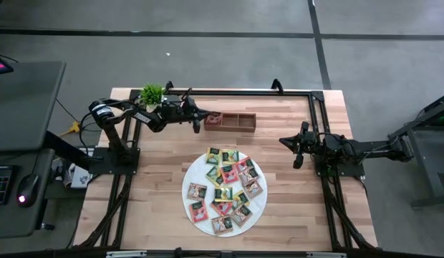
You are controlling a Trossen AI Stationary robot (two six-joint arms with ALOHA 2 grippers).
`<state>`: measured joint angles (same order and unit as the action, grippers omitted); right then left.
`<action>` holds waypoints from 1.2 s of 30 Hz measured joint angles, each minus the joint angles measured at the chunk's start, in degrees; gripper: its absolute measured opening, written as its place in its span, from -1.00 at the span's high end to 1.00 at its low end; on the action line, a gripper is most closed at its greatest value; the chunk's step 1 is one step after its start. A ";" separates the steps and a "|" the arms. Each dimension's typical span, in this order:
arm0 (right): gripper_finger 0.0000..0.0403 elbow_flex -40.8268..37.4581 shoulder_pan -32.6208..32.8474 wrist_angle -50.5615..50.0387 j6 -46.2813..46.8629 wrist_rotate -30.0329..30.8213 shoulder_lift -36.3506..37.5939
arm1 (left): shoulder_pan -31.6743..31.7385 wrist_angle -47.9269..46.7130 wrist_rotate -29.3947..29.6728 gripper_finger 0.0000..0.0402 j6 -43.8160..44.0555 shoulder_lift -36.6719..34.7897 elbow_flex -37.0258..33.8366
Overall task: Pick & Place Tea
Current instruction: Put the orange tea bag into the left section of the wooden organizer, then put the brown tea bag into the middle section of the wooden organizer
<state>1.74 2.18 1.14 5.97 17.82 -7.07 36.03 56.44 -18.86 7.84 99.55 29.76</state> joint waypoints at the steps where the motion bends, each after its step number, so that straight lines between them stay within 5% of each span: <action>1: 0.94 0.02 0.02 0.01 -0.01 0.00 0.00 | 0.00 0.01 0.46 0.82 0.02 0.00 0.00; 8: 0.94 0.02 0.01 0.00 -0.01 0.00 0.00 | 0.00 0.71 2.94 0.25 1.56 0.00 0.00; 13: 0.94 0.02 0.02 -0.01 -0.01 0.00 0.00 | 0.00 6.12 -0.57 0.00 1.51 0.00 -0.02; 22: 0.94 0.02 0.01 0.00 -0.01 0.01 0.00 | -1.01 14.83 -23.30 -0.05 13.39 -0.04 -1.29; 28: 0.94 0.00 0.02 -0.01 0.01 0.00 0.00 | -4.68 16.18 -28.34 -0.05 16.45 -3.08 -6.39; 36: 0.94 0.02 0.00 -0.01 -0.01 0.02 0.00 | -11.77 -10.41 -28.09 -0.01 5.18 -14.76 -6.83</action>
<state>1.76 2.18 1.13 5.96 17.84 -7.07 24.26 46.03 -46.95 13.01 84.79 22.93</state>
